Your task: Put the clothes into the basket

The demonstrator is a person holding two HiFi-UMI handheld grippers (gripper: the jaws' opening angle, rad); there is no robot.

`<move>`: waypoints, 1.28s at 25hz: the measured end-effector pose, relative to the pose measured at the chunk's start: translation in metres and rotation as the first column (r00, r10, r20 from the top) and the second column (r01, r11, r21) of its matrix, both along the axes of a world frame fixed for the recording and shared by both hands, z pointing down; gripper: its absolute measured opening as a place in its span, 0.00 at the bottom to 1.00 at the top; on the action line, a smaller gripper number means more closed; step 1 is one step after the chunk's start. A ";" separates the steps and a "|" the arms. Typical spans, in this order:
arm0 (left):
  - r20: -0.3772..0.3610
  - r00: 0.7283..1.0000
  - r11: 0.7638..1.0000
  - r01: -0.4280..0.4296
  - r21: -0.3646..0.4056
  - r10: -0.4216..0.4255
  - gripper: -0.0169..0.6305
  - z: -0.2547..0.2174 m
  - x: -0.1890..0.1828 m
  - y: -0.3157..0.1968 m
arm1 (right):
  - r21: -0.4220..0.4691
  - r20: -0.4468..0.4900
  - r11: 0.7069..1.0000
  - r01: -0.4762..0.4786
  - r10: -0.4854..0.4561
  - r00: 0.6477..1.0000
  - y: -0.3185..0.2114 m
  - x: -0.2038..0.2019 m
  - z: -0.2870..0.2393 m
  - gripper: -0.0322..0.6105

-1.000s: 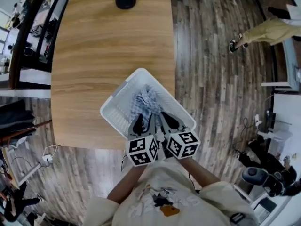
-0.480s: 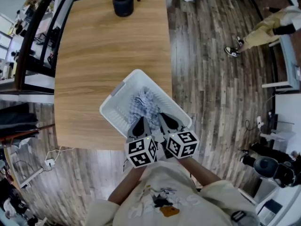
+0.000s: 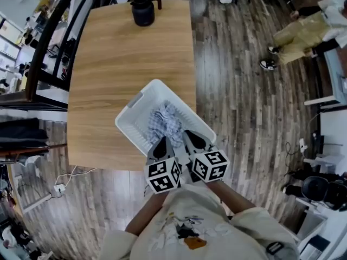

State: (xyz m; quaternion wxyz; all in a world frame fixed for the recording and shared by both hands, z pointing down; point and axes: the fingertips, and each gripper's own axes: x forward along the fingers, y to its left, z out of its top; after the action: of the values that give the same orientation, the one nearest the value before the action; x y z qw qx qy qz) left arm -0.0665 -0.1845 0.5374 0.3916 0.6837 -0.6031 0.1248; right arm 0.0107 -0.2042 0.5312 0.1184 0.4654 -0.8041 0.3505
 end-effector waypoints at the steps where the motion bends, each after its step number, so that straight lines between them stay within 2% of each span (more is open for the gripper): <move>1: 0.002 1.000 1.000 0.004 0.004 -0.004 0.03 -0.002 0.001 0.003 | 0.004 0.002 1.000 0.004 -0.004 1.000 0.003 0.001 -0.001 0.09; 10: 0.030 0.999 0.999 0.023 0.044 -0.024 0.03 -0.020 0.016 0.027 | 0.051 0.025 0.997 0.051 -0.052 0.998 0.024 0.017 -0.018 0.09; 25: 0.049 0.998 0.995 0.021 0.100 -0.026 0.03 -0.048 0.067 0.077 | 0.127 0.058 0.990 0.059 -0.067 0.996 0.066 0.065 -0.046 0.09; 32: 0.061 0.997 0.991 0.045 0.123 -0.053 0.03 -0.063 0.079 0.110 | 0.165 0.058 0.982 0.096 -0.107 0.993 0.097 0.076 -0.058 0.09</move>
State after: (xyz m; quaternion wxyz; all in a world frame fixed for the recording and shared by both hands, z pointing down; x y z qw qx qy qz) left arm 0.0126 -0.0741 0.4744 0.3326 0.6867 -0.6386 0.1001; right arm 0.0871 -0.1068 0.4729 0.0711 0.4199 -0.8561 0.2927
